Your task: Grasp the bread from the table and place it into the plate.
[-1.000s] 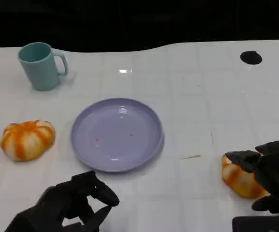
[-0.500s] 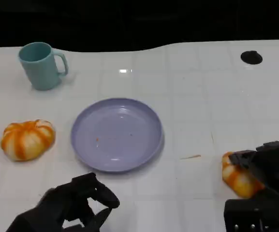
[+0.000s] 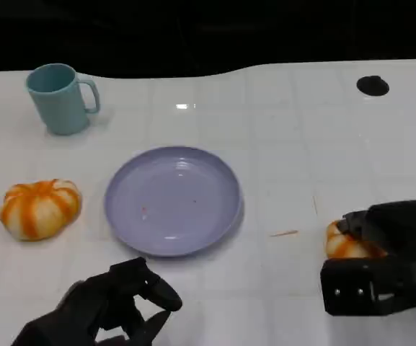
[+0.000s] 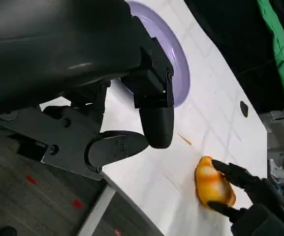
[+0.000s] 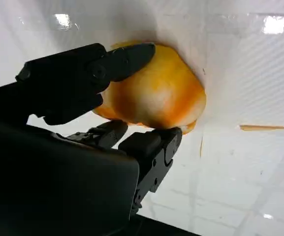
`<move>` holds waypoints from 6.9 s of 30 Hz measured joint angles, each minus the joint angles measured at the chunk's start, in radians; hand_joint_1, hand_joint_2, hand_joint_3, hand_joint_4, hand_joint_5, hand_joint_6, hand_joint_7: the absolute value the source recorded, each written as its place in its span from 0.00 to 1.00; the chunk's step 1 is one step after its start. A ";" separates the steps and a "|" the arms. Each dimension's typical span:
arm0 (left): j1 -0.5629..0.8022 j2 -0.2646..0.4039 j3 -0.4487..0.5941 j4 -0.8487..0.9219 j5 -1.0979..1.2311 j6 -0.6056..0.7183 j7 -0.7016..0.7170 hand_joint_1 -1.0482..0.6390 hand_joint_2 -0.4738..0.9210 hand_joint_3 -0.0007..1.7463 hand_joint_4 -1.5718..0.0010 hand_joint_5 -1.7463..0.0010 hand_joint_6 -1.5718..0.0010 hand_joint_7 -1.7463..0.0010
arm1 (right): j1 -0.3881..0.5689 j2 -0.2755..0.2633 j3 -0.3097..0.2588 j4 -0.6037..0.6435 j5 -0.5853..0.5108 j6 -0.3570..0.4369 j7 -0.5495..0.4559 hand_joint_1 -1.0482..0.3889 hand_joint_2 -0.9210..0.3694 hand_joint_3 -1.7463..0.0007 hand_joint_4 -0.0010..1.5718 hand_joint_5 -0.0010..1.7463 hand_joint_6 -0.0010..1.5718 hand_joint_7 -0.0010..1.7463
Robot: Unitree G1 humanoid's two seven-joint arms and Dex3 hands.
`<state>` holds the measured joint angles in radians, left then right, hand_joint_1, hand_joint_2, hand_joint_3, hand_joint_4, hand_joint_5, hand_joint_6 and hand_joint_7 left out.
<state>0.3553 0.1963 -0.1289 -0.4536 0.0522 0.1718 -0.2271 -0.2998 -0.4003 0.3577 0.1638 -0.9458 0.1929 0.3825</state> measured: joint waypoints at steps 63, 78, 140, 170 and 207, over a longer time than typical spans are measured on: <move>0.010 0.004 -0.002 -0.021 0.006 0.005 0.000 0.50 0.89 0.41 0.59 0.00 0.59 0.27 | -0.086 0.193 -0.039 0.077 0.287 -0.391 -0.618 0.66 0.52 0.20 0.63 1.00 0.48 0.99; 0.006 0.001 -0.011 0.009 0.018 -0.019 0.001 0.48 0.90 0.39 0.59 0.00 0.58 0.29 | -0.269 0.363 0.008 0.398 0.326 -0.489 -0.645 0.63 0.51 0.19 0.61 1.00 0.48 1.00; 0.006 -0.019 -0.032 0.021 0.029 -0.035 0.009 0.50 0.93 0.36 0.59 0.00 0.60 0.28 | -0.190 0.263 -0.010 0.111 0.541 -0.320 -0.097 0.29 0.00 0.81 0.15 0.09 0.17 0.04; 0.000 -0.017 -0.026 0.032 0.038 -0.036 0.009 0.47 0.94 0.35 0.58 0.00 0.60 0.28 | 0.317 0.094 -0.282 -0.139 0.737 -0.647 -0.159 0.79 0.46 0.19 0.55 1.00 0.53 0.76; -0.007 -0.007 0.003 0.089 0.008 -0.092 0.008 0.46 0.93 0.34 0.58 0.00 0.58 0.29 | 0.457 0.076 -0.285 -0.219 0.529 -0.595 -0.350 0.80 0.59 0.15 0.60 1.00 0.55 0.84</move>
<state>0.3482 0.1888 -0.1257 -0.3641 0.0604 0.0801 -0.2190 0.1576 -0.3245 0.0726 -0.0548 -0.4166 -0.4018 0.0327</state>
